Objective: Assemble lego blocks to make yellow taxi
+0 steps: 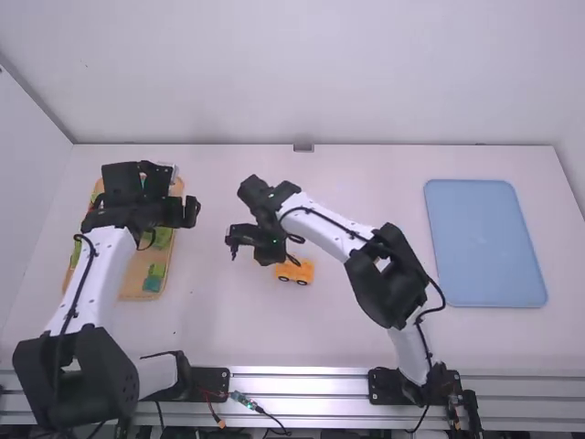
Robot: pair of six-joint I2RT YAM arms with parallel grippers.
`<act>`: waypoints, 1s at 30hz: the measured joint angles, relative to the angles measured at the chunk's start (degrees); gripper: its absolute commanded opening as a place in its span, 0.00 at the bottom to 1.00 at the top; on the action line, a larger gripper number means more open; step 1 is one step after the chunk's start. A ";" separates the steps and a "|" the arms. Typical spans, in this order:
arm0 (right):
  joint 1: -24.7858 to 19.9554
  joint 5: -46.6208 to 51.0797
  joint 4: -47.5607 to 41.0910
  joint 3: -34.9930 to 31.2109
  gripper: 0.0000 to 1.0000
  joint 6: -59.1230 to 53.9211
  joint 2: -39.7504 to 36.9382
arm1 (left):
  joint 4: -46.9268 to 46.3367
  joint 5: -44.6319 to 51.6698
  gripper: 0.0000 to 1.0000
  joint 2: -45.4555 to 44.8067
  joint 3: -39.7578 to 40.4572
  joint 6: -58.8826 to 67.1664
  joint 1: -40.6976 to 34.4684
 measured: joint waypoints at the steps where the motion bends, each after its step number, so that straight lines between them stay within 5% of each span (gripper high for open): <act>1: 1.09 0.04 0.57 0.11 0.24 -0.04 1.27 | 0.00 0.02 0.99 0.00 0.02 -0.20 0.76; 24: 3.04 5.53 6.73 0.37 0.38 3.30 4.26 | -0.98 -0.85 0.99 -0.02 0.00 -0.63 3.21; 30: 4.74 8.31 5.90 0.42 0.33 2.95 4.26 | -1.14 -0.17 0.99 0.00 0.00 -0.63 3.21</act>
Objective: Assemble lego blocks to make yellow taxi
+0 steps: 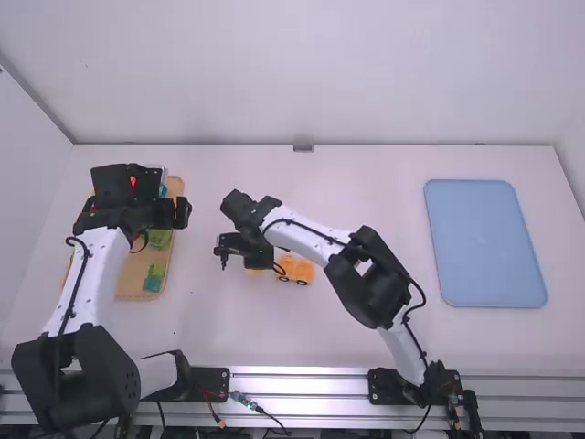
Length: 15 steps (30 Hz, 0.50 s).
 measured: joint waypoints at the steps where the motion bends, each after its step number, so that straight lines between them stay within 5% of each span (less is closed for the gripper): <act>1: 0.31 0.35 -0.15 0.00 0.38 0.15 0.00 | -0.15 -0.02 0.99 0.00 0.00 0.02 0.00; 8: -0.17 1.27 -1.38 1.09 0.87 0.59 0.00 | 0.09 0.00 0.99 -0.02 0.00 0.02 0.00; 9: -0.79 1.57 -1.73 2.19 1.00 0.94 0.00 | 0.11 0.04 0.99 0.00 0.02 0.15 0.00; 15: -4.66 1.99 -7.41 8.61 0.99 2.80 0.00 | -0.24 7.56 0.99 -0.02 0.00 6.91 0.00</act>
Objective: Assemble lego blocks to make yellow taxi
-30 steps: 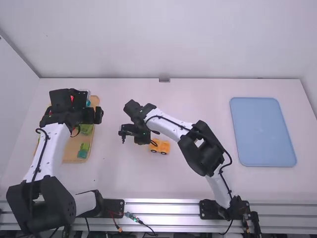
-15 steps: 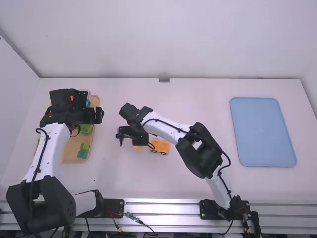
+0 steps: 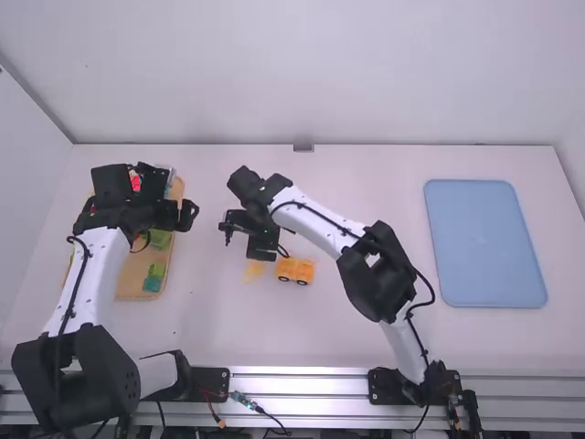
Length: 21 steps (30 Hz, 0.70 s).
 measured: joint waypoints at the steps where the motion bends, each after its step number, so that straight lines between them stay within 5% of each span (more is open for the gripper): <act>1: -1.07 -0.26 -1.14 0.68 0.99 0.20 -0.17 | -0.02 2.64 0.99 0.02 -0.02 2.21 0.00; 10: -13.03 -5.77 4.22 -6.14 0.99 0.50 -11.93 | 4.42 18.51 0.99 0.02 -7.10 19.41 0.00; 14: -19.02 -11.32 16.09 -20.96 0.99 0.50 -26.51 | 5.38 23.04 0.99 0.02 -9.68 22.95 -1.05; 21: -22.69 -20.41 36.39 -44.33 0.99 0.39 -39.47 | 8.57 25.44 0.99 0.02 -15.13 30.05 -8.52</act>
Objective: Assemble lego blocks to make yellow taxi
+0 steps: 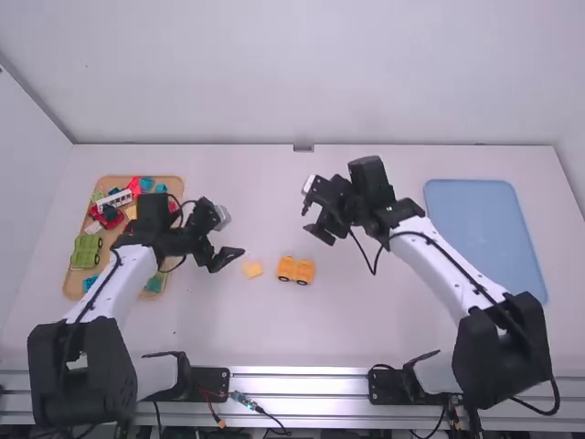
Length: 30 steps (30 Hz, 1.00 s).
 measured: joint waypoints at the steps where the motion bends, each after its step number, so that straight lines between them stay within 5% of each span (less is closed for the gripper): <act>1: -0.66 -2.49 5.07 -5.77 0.99 0.00 -1.27 | 4.11 0.28 0.99 -0.02 -2.97 1.99 -2.89; 7: -1.70 -9.40 26.03 -24.96 0.99 -1.09 -1.57 | 25.03 0.70 0.99 0.00 -15.26 2.10 -8.26; 15: -0.96 -9.81 50.80 -38.86 0.99 5.22 -1.57 | 41.81 -2.56 0.99 5.27 -25.24 -3.08 -8.90; 22: -0.96 -12.35 57.18 -43.58 0.99 5.55 0.07 | 50.90 -1.46 0.99 14.64 -25.97 -5.29 -8.68; 30: 2.16 -12.72 64.92 -40.96 0.99 7.65 15.91 | 44.98 2.64 0.99 20.87 -20.79 -4.26 -8.68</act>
